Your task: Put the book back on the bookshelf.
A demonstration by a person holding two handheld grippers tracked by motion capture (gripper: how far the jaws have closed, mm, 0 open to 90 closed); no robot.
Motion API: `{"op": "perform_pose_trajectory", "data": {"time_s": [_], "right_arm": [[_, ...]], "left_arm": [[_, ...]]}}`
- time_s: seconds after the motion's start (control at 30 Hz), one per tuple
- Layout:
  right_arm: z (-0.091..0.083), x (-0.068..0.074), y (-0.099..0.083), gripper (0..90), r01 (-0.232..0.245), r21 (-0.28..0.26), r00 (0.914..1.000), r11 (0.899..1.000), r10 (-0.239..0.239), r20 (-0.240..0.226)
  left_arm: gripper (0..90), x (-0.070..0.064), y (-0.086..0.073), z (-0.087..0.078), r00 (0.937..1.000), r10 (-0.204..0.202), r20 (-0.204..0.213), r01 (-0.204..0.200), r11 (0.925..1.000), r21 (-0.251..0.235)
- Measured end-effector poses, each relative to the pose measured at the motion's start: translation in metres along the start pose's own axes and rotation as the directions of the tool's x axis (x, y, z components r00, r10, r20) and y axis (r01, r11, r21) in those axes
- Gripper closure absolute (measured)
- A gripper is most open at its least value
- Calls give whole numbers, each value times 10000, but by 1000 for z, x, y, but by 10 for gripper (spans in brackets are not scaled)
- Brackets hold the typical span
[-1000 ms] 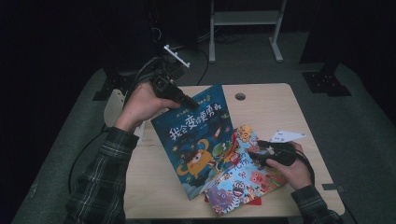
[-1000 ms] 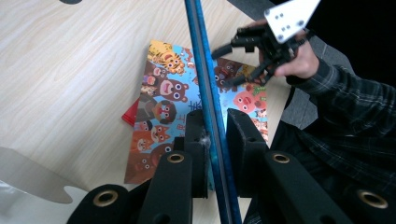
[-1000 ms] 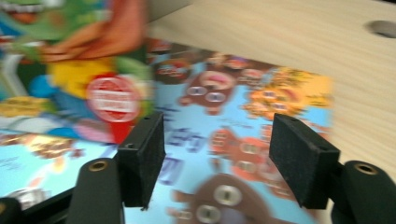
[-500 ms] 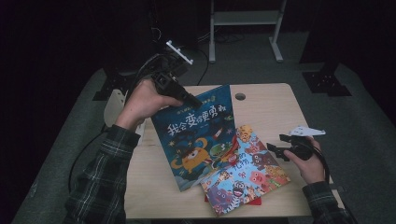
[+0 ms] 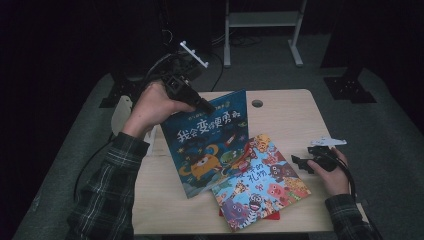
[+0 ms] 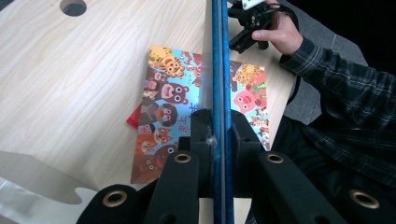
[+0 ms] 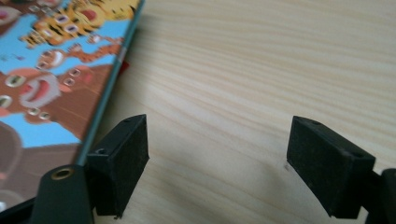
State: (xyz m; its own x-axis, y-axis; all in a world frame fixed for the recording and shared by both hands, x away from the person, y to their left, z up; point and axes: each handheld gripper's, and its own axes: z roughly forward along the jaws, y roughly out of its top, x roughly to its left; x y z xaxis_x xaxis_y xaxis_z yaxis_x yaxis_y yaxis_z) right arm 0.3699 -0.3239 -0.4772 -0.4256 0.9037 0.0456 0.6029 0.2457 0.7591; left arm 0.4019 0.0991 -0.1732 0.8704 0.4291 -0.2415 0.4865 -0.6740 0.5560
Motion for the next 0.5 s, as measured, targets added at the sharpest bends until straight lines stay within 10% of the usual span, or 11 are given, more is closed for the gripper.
{"op": "perform_pose_trajectory", "data": {"time_s": [0.5], "right_arm": [[11, 0, -3, 151, 114, 311, 9993, 9995, -125, 350]], "left_arm": [[828, 3, -15, -27, 9993, -246, -265, 237, 9991, -364]]}}
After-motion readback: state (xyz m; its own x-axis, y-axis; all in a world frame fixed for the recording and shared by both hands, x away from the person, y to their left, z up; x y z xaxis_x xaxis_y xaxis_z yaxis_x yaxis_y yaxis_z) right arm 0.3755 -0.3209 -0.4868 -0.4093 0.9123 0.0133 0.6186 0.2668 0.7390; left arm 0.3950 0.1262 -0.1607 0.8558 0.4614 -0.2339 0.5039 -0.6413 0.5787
